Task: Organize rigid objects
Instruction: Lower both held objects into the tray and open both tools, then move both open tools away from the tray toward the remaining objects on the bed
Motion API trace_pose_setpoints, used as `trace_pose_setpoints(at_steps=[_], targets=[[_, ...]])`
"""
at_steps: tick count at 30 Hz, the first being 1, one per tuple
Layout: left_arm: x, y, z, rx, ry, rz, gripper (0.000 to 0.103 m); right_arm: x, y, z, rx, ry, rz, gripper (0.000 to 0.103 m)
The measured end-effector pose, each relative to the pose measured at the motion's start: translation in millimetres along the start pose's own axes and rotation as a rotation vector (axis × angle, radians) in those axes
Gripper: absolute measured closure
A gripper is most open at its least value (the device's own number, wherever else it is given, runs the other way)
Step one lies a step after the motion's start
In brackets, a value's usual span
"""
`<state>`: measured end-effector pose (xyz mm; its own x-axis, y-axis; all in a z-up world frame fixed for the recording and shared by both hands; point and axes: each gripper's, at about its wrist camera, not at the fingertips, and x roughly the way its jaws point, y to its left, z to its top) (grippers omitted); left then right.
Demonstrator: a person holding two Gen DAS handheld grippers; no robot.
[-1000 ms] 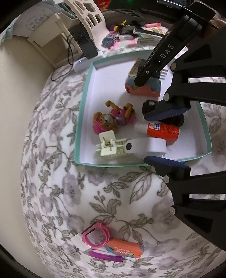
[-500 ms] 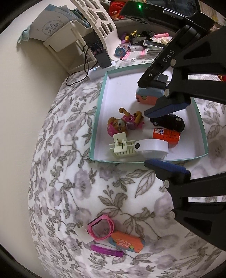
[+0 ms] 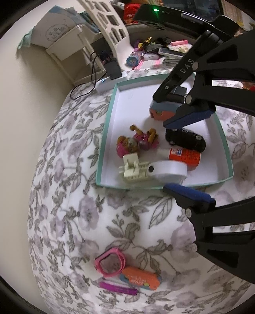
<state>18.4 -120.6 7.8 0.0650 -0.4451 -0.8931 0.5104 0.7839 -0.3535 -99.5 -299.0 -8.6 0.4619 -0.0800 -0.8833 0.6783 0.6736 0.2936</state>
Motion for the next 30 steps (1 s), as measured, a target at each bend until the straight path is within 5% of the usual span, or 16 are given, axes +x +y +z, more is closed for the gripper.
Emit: trace_pose_setpoints(at_steps=[4,11,15,23,30], targets=[[-3.8,15.7,5.2,-0.043,-0.028,0.062,0.034,5.4,5.0,-2.5,-0.024,0.015,-0.016,0.075],[-7.1,56.5,9.4,-0.154,-0.083,0.206,0.019,11.2,13.3,-6.2,-0.053,0.016,-0.024,0.046],[-12.8,71.0,10.6,-0.168,-0.124,0.289,0.019,12.8,21.0,-8.1,-0.080,0.008,-0.024,0.033],[-19.4,83.3,15.2,-0.175,-0.179,0.324,0.003,6.2,30.7,-7.1,-0.114,-0.057,-0.042,0.001],[-29.9,86.5,20.1,-0.169,-0.227,0.305,0.003,3.7,34.1,-7.3,-0.124,-0.088,-0.028,0.000]])
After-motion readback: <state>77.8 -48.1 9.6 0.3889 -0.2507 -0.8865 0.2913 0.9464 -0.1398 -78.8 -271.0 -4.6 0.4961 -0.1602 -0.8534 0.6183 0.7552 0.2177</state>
